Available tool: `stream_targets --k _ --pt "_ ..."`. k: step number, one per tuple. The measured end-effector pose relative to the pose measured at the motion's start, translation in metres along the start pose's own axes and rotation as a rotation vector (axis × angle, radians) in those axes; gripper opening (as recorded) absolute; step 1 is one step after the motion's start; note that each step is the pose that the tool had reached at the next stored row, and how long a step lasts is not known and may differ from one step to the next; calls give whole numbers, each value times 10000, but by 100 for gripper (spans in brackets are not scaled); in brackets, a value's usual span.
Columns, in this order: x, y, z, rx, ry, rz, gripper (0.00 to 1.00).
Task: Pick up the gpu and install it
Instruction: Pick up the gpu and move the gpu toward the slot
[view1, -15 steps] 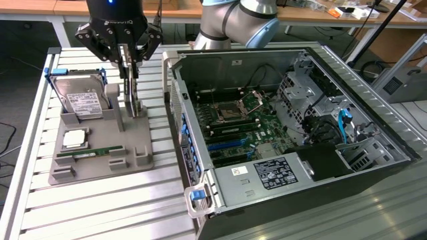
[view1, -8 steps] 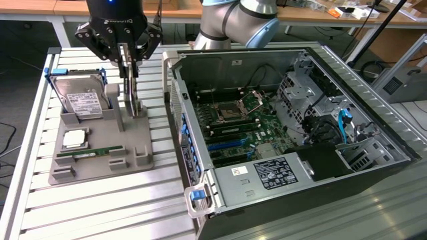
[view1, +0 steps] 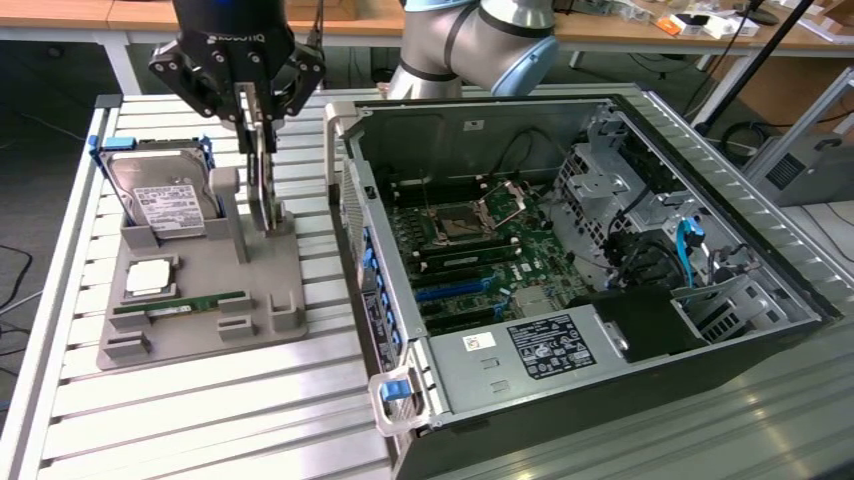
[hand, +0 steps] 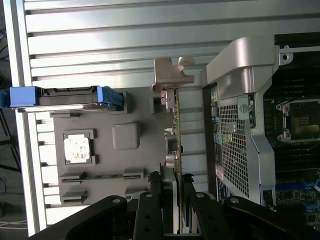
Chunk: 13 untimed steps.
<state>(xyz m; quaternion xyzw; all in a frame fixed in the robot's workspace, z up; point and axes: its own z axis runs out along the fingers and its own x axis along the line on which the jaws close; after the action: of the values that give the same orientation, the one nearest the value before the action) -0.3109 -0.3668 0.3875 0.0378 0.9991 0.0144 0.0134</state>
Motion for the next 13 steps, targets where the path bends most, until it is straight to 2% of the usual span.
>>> stream_targets --k 13 --pt "-1 1 -42 0 -1 0 27"
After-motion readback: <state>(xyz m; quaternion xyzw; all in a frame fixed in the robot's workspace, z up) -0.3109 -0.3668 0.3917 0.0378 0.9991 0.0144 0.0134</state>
